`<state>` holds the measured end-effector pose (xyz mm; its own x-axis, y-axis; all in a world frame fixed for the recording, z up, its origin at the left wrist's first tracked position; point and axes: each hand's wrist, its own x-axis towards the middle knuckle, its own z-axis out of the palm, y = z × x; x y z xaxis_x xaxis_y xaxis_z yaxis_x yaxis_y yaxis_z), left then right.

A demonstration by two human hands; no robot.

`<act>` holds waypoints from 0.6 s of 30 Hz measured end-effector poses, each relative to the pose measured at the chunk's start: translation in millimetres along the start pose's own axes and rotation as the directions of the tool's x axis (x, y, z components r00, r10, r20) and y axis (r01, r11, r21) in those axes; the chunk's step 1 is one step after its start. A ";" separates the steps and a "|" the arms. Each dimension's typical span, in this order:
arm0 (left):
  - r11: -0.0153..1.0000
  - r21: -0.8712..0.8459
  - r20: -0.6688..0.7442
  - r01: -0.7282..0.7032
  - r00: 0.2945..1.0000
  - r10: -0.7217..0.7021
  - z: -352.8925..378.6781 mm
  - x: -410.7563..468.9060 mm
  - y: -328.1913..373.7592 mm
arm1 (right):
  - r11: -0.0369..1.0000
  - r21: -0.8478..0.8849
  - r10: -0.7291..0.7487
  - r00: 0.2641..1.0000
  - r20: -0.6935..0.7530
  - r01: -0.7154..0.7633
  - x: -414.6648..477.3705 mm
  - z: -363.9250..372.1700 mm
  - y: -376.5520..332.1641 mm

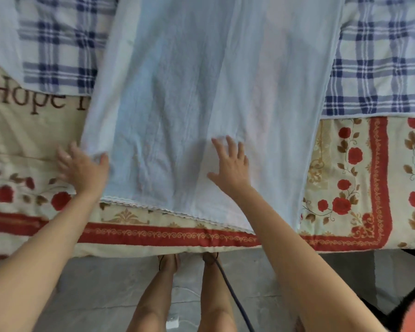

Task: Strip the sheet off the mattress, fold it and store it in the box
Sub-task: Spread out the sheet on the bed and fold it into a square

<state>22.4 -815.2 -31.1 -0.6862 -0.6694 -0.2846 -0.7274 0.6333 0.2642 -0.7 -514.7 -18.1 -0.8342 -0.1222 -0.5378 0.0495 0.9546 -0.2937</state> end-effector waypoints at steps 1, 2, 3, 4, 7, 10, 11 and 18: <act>0.990 -0.048 0.053 0.135 0.990 -0.132 -6.8 13.8 -16.4 | 0.998 -0.045 -0.050 0.996 0.080 0.053 10.4 0.2 -19.8; 0.977 -0.103 0.125 0.187 0.977 -0.174 -5.2 19.7 -28.7 | 0.994 -0.080 -0.060 0.989 0.136 0.071 14.3 3.2 -28.7; 0.967 -0.169 0.165 0.189 0.973 -0.161 -13.0 29.3 -43.8 | 0.988 -0.127 -0.060 0.983 0.176 0.083 24.7 6.6 -48.9; 0.969 -0.213 0.193 0.124 0.978 -0.082 -11.9 28.7 -49.8 | 0.985 -0.160 -0.029 0.979 0.204 0.062 26.9 10.3 -53.4; 0.956 -0.241 0.110 -0.168 0.974 0.199 -19.4 20.7 -65.2 | 0.960 -0.281 0.083 0.961 0.263 -0.006 33.8 19.1 -70.5; 0.932 -0.256 -0.055 -0.255 0.967 0.250 -22.6 15.3 -82.9 | 0.931 -0.364 0.129 0.942 0.310 -0.008 38.3 20.5 -79.6; 0.919 -0.297 -0.041 -0.258 0.965 0.257 -20.0 13.5 -83.0 | 0.926 -0.377 0.140 0.936 0.322 -0.009 38.2 16.8 -76.5; 0.904 -0.428 0.358 0.017 0.921 0.152 -28.6 34.0 -97.1 | 0.907 -0.402 0.103 0.856 0.506 0.129 65.4 -15.8 -79.2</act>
<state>69.7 -910.5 -40.1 -0.7415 -0.3819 -0.5516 -0.6706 0.3948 0.6281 -67.9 -594.1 -17.5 -0.4310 -0.1439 -0.8908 -0.2834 0.9588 -0.0178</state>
